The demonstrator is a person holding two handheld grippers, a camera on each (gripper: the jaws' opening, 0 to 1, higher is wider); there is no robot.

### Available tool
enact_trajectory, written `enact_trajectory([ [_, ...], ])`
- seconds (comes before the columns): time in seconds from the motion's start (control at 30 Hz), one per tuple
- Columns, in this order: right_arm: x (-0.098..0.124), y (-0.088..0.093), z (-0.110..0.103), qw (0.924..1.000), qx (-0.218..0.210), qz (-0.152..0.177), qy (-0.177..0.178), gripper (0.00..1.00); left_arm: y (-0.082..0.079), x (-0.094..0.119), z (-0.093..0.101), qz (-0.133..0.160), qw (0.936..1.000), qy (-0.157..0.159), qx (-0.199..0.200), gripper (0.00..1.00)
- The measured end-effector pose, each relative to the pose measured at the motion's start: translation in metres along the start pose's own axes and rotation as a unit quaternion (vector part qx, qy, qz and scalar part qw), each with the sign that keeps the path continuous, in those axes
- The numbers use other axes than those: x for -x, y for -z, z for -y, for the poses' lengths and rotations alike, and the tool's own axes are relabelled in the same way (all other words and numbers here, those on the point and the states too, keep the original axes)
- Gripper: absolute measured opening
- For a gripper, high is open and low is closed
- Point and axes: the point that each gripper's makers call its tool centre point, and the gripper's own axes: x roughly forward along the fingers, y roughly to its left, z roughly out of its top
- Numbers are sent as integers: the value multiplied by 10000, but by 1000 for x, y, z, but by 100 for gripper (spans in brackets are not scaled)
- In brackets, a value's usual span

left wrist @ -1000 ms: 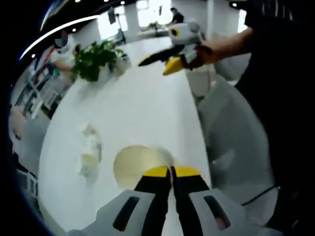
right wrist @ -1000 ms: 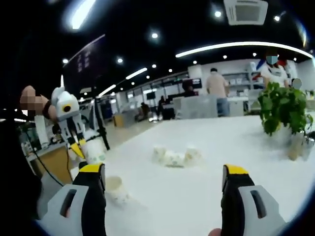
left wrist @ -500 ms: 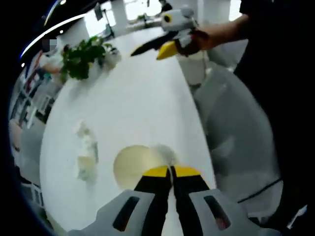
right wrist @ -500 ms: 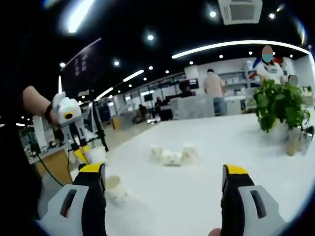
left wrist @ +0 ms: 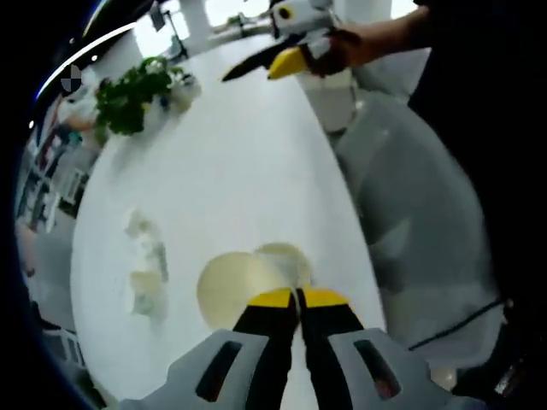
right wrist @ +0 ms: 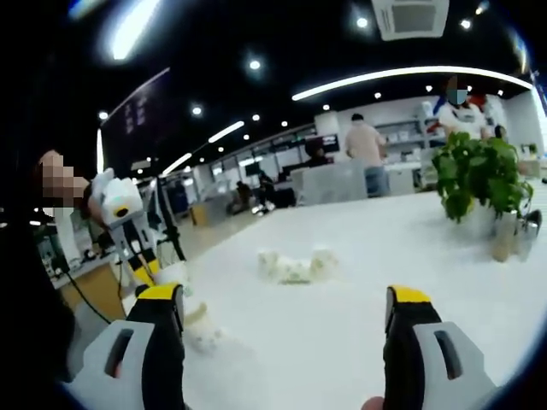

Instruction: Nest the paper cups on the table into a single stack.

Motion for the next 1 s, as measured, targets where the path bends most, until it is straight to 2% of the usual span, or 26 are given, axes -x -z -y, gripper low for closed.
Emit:
enact_trajectory([
  [0.37,6,5,6,9999,-74,-14,68,96,3,-14,6,-263,9989,134,-375,0],
  [1.0,12,12,13,9997,-189,-24,160,95,8,-28,3,-539,9965,241,-589,1],
])
